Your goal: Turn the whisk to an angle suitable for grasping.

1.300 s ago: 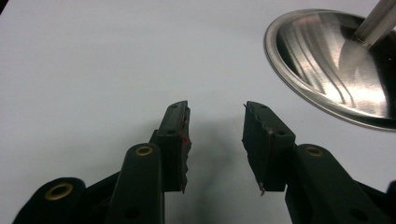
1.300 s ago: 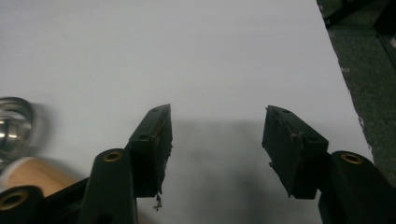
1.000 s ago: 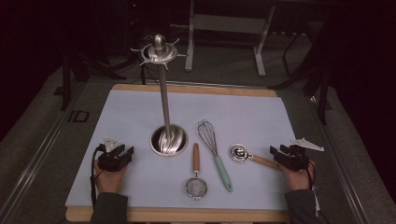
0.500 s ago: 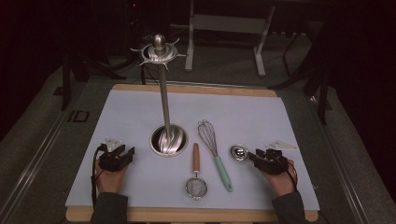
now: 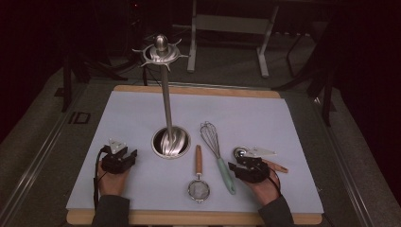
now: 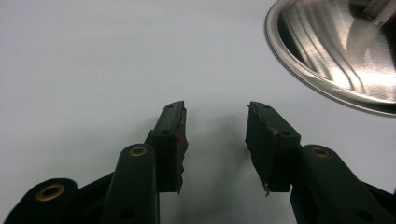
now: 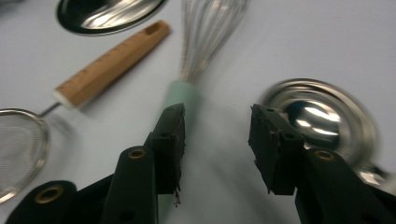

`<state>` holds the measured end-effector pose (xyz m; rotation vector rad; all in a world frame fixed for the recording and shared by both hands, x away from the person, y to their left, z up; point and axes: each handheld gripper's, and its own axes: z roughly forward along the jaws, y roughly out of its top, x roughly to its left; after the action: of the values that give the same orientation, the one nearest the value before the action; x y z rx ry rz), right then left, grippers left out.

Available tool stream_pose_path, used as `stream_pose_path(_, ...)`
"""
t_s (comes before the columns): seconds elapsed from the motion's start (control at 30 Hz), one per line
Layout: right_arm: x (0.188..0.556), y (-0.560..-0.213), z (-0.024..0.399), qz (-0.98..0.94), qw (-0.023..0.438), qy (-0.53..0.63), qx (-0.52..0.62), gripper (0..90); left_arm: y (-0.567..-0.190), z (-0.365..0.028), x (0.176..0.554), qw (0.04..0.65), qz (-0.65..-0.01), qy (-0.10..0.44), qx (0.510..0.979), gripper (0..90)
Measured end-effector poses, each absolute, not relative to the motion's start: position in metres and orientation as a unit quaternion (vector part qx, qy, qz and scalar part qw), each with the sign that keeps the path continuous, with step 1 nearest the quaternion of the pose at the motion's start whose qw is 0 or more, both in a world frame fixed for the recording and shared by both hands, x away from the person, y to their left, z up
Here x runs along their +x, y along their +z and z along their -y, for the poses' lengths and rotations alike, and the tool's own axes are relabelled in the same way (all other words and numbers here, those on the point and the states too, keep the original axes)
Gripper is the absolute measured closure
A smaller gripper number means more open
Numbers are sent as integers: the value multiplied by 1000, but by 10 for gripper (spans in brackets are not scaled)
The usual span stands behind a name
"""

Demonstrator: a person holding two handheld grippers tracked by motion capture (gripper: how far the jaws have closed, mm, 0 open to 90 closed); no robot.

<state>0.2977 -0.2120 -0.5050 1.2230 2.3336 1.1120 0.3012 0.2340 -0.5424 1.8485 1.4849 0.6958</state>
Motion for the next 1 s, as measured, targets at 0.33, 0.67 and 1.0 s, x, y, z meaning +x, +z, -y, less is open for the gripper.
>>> stream_pose_path(0.33,296,-521,185,-833,129,349,409,590,-543,-233,302,322,-564,267,712,580)
stream_pose_path(0.67,303,-522,197,-827,119,334,436,658,-543,-232,302,318,-563,267,714,578)
stream_pose_path(1.0,306,-523,201,-834,122,319,435,674,-543,-231,303,318,-563,266,715,578)
